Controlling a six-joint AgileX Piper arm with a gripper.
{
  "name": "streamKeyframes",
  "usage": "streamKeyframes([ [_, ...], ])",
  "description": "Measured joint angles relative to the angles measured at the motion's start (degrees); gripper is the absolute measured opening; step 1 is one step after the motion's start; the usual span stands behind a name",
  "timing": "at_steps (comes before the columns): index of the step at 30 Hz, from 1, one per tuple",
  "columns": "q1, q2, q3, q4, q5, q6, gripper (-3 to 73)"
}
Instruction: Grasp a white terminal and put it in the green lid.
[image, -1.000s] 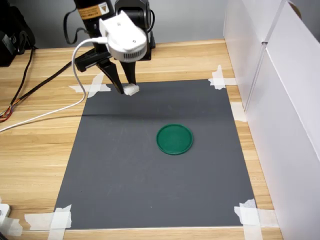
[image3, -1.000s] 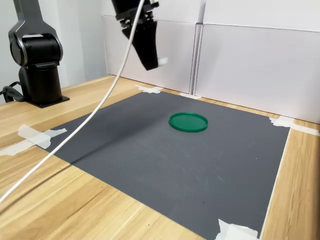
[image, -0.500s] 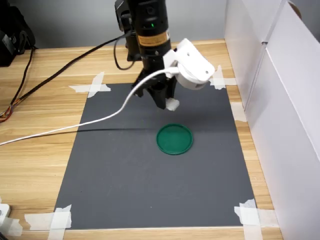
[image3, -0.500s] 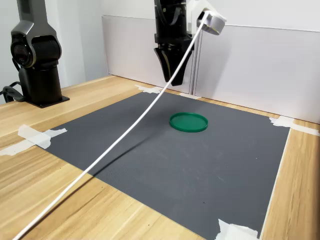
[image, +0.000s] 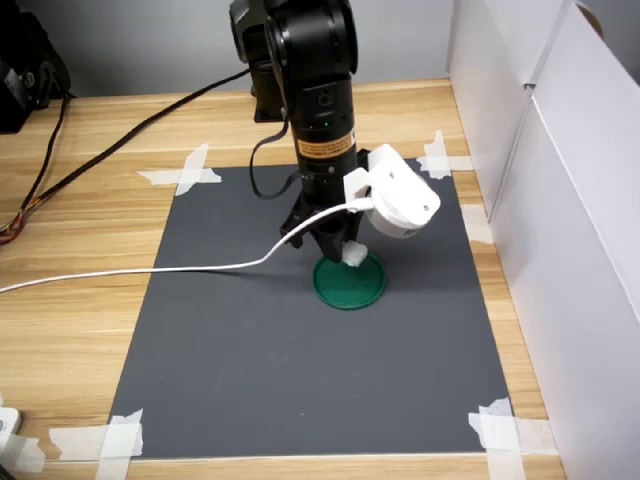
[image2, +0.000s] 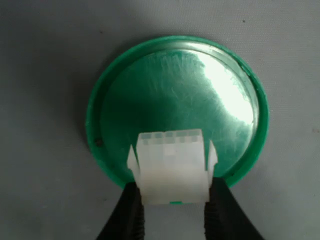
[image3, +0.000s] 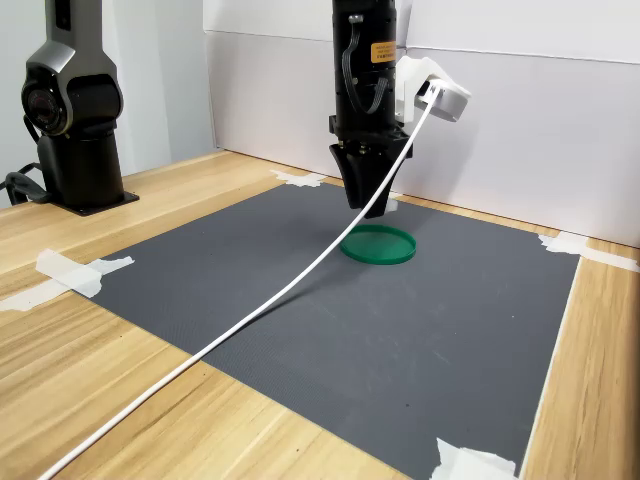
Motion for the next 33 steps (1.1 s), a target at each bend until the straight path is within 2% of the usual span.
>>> streamKeyframes([
  [7, 0.0, 1.5, 0.0, -1.0, 0.0, 0.8, 29.2],
  [9, 0.0, 1.7, 0.0, -1.0, 0.0, 1.7, 32.2],
  [14, 0.0, 1.7, 0.0, -1.0, -0.1, 3.6, 45.8],
  [19, 0.0, 1.5, 0.0, -1.0, -0.2, 4.0, 49.9],
  [28, 0.0, -11.4, 0.0, -1.0, -6.0, 5.5, 48.0],
  [31, 0.0, -16.7, 0.0, -1.0, -8.2, 6.0, 40.2],
  [33, 0.0, -19.7, 0.0, -1.0, -9.2, 7.1, 30.8],
])
